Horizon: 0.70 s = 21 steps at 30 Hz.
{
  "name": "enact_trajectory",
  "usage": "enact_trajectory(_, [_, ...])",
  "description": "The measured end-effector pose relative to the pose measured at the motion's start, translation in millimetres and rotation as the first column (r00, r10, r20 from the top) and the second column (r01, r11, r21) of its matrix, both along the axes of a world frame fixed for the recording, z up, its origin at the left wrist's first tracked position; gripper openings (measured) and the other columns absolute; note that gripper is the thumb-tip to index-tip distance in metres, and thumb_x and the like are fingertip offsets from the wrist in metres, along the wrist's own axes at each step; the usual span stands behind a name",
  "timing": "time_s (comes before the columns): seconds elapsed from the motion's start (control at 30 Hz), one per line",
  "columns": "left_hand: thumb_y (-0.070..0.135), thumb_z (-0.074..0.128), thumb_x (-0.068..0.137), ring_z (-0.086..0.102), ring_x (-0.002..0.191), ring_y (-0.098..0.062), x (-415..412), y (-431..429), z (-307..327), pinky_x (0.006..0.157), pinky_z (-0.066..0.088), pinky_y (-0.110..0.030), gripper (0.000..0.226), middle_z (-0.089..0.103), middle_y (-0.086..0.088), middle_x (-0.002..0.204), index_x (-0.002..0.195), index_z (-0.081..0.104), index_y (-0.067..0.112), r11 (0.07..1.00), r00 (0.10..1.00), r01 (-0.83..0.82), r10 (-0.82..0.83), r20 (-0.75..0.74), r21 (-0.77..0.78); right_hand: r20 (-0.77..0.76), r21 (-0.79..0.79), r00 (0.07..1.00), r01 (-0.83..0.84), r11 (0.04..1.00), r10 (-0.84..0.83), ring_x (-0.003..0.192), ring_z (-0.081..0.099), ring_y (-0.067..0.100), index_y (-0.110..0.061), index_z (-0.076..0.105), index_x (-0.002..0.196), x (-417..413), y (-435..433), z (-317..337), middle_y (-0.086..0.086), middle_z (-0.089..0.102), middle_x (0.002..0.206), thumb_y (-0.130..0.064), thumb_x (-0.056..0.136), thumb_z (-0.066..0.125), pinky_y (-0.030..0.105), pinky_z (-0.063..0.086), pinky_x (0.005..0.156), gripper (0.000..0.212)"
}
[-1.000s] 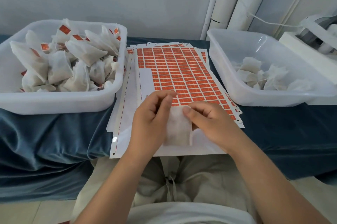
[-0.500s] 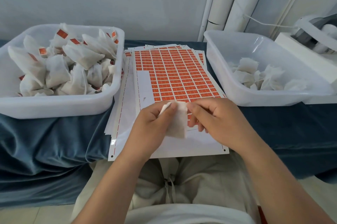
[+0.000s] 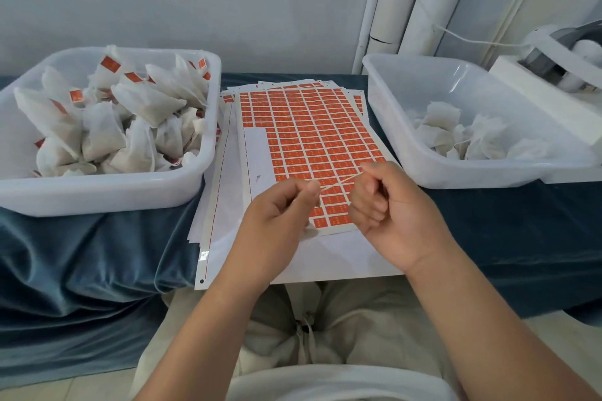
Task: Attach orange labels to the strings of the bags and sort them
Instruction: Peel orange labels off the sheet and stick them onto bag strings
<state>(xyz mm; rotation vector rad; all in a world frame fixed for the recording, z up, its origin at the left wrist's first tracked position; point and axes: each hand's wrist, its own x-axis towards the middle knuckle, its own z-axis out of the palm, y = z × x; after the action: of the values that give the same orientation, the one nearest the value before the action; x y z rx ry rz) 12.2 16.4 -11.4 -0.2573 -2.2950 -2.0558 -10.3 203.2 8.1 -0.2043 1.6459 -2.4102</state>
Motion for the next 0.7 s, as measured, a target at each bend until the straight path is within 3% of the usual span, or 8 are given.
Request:
enact_trajectory(0.07, [0.047, 0.049, 0.106, 0.06, 0.068, -0.001, 0.9, -1.0, 1.8, 0.06, 0.048, -0.01, 0.042, 0.065, 0.005, 0.076, 0.071, 0.063, 0.028, 0.996, 1.0, 0.027, -0.027, -0.006, -0.085, -0.014, -0.046, 0.999, -0.031, 0.998, 0.03, 0.073, 0.061, 0.014, -0.018, 0.06, 0.068, -0.4, -4.6, 0.3, 0.002, 0.061, 0.074, -0.033, 0.099, 0.057, 0.026, 0.054, 0.074, 0.034])
enact_trajectory(0.17, [0.051, 0.045, 0.109, 0.058, 0.075, -0.009, 2.1, 1.2, 4.6, 0.073, 0.047, -0.024, 0.047, 0.066, 0.001, 0.082, 0.07, 0.062, 0.031, 0.988, 0.996, 0.091, -0.089, 0.017, -0.128, 0.077, -0.25, 0.994, -0.061, 0.966, 0.083, 0.117, 0.068, 0.019, -0.011, 0.062, 0.112, 3.7, -7.8, 5.8, 0.003, 0.072, 0.12, -0.034, 0.099, 0.061, 0.037, 0.052, 0.107, 0.026])
enact_trajectory(0.33, [0.057, 0.045, 0.107, 0.056, 0.071, -0.013, 5.4, -0.7, 6.8, 0.072, 0.045, -0.028, 0.046, 0.062, -0.001, 0.08, 0.08, 0.065, 0.026, 0.974, 0.99, 0.136, -0.142, -0.02, -0.182, 0.069, -0.464, 0.995, -0.035, 0.885, 0.075, 0.097, 0.068, 0.019, -0.019, 0.065, 0.076, 11.8, -11.5, 11.4, -0.001, 0.072, 0.096, -0.03, 0.107, 0.051, 0.044, 0.042, 0.116, 0.035])
enact_trajectory(0.43, [0.058, 0.044, 0.105, 0.065, 0.087, 0.0, 0.0, -9.6, 9.1, 0.078, 0.045, -0.02, 0.039, 0.071, 0.017, 0.093, 0.094, 0.07, 0.032, 0.983, 1.0, -0.004, 0.007, 0.016, -0.185, 0.011, -0.554, 0.997, -0.054, 0.831, 0.072, 0.073, 0.061, 0.009, -0.021, 0.067, 0.084, 8.7, -6.1, 21.3, -0.006, 0.064, 0.077, -0.037, 0.108, 0.051, 0.028, 0.054, 0.086, 0.033])
enact_trajectory(0.53, [0.049, 0.042, 0.11, 0.055, 0.093, 0.029, -11.2, -30.9, 10.0, 0.084, 0.044, -0.015, 0.018, 0.061, 0.046, 0.095, 0.11, 0.06, 0.048, 0.968, 0.973, -0.2, 0.214, 0.083, -0.153, -0.061, -0.276, 0.997, 0.033, 0.961, -0.052, 0.059, 0.042, 0.008, -0.024, 0.071, 0.086, 4.7, 6.4, 24.5, -0.005, 0.05, 0.068, -0.042, 0.109, 0.05, 0.024, 0.046, 0.066, 0.036])
enact_trajectory(0.6, [0.027, 0.048, 0.113, 0.051, 0.112, 0.028, -21.1, -44.4, 5.9, 0.089, 0.049, -0.014, 0.027, 0.058, 0.042, 0.119, 0.135, 0.056, 0.039, 0.963, 0.947, -0.251, 0.222, 0.234, 0.1, -0.163, 0.201, 0.979, 0.156, 0.967, -0.124, 0.058, 0.045, 0.013, -0.029, 0.072, 0.086, 3.2, 10.3, 14.1, -0.002, 0.052, 0.068, -0.049, 0.107, 0.05, 0.026, 0.046, 0.066, 0.037])
enact_trajectory(0.67, [0.021, 0.057, 0.109, 0.052, 0.136, -0.004, -28.1, -55.5, 6.6, 0.097, 0.055, -0.036, 0.036, 0.061, 0.019, 0.138, 0.144, 0.058, 0.031, 0.876, 0.901, -0.337, 0.195, 0.387, 0.344, -0.26, 0.642, 0.96, 0.255, 0.723, -0.107, 0.07, 0.065, 0.012, -0.038, 0.074, 0.093, 0.2, 3.9, -1.5, -0.006, 0.068, 0.079, -0.059, 0.105, 0.047, 0.025, 0.052, 0.073, 0.036])
enact_trajectory(0.7, [0.025, 0.063, 0.106, 0.053, 0.136, -0.016, -30.9, -57.9, 7.3, 0.095, 0.057, -0.046, 0.037, 0.062, 0.012, 0.137, 0.143, 0.06, 0.03, 0.816, 0.864, -0.4, 0.184, 0.469, 0.417, -0.297, 0.748, 0.954, 0.267, 0.608, -0.054, 0.079, 0.069, 0.006, -0.039, 0.074, 0.096, -1.5, -2.1, -9.9, -0.011, 0.073, 0.086, -0.059, 0.105, 0.046, 0.023, 0.052, 0.075, 0.035])
